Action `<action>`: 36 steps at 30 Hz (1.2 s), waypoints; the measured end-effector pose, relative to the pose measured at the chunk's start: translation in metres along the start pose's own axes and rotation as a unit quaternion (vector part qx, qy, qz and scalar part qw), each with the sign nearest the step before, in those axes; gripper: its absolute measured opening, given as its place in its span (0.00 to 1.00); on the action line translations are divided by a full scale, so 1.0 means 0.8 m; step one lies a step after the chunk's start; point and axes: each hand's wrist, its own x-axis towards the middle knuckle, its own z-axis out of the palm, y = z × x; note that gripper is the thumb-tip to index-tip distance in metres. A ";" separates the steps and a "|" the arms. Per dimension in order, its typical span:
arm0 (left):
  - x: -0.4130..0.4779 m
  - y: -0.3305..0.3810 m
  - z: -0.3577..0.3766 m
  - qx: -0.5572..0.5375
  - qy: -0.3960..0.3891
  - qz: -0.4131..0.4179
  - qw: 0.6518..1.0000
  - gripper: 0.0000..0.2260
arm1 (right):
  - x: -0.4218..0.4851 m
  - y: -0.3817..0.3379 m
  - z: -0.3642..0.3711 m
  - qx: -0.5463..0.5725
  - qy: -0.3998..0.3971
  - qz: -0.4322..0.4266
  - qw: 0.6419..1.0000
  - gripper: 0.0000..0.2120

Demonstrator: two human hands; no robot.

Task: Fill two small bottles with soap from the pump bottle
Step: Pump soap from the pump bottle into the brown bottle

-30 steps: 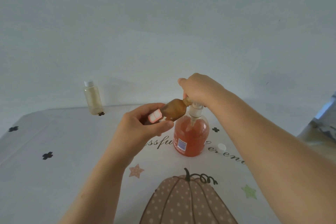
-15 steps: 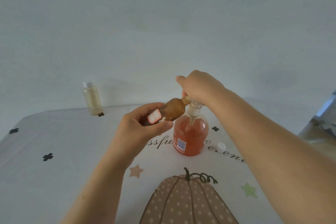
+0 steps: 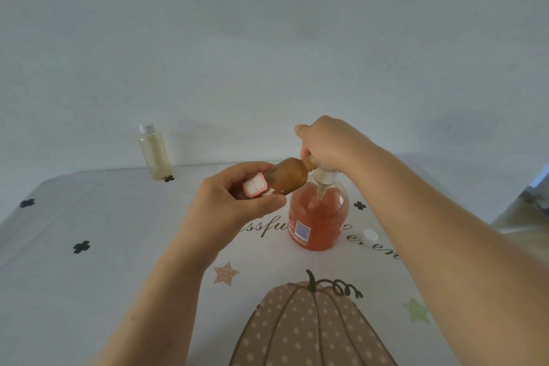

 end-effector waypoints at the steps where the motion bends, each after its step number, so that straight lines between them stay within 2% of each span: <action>1: 0.000 0.000 0.000 -0.002 -0.002 0.000 1.000 0.18 | -0.002 -0.001 0.000 0.008 0.005 0.002 1.000 0.19; 4: 0.001 -0.001 0.000 -0.004 -0.007 0.007 1.000 0.18 | -0.006 0.000 -0.001 0.057 0.018 0.018 0.998 0.19; 6: 0.000 0.000 0.000 -0.005 -0.004 0.010 1.000 0.18 | -0.005 0.000 -0.004 0.095 0.021 0.037 0.995 0.12; 9: -0.001 0.003 0.001 -0.005 0.003 0.016 1.000 0.18 | -0.007 -0.005 -0.013 0.121 0.036 0.050 0.991 0.21; 15: -0.003 0.003 0.001 0.000 0.008 0.026 1.000 0.17 | -0.011 -0.004 -0.015 0.109 0.020 0.035 0.993 0.23; 20: 0.000 -0.001 0.001 0.004 0.006 0.024 1.000 0.18 | -0.012 0.001 -0.006 0.141 0.032 0.036 0.989 0.14; 24: 0.002 -0.002 0.000 0.015 0.012 0.019 1.000 0.19 | -0.008 0.004 0.000 0.112 0.017 0.024 0.993 0.19; 30: -0.001 0.002 0.002 0.012 0.018 0.022 1.000 0.19 | -0.010 0.005 -0.004 0.110 0.024 0.023 0.993 0.16; 36: -0.003 0.001 0.004 0.026 0.030 0.030 0.999 0.18 | -0.006 0.001 -0.016 0.097 0.046 0.033 0.994 0.21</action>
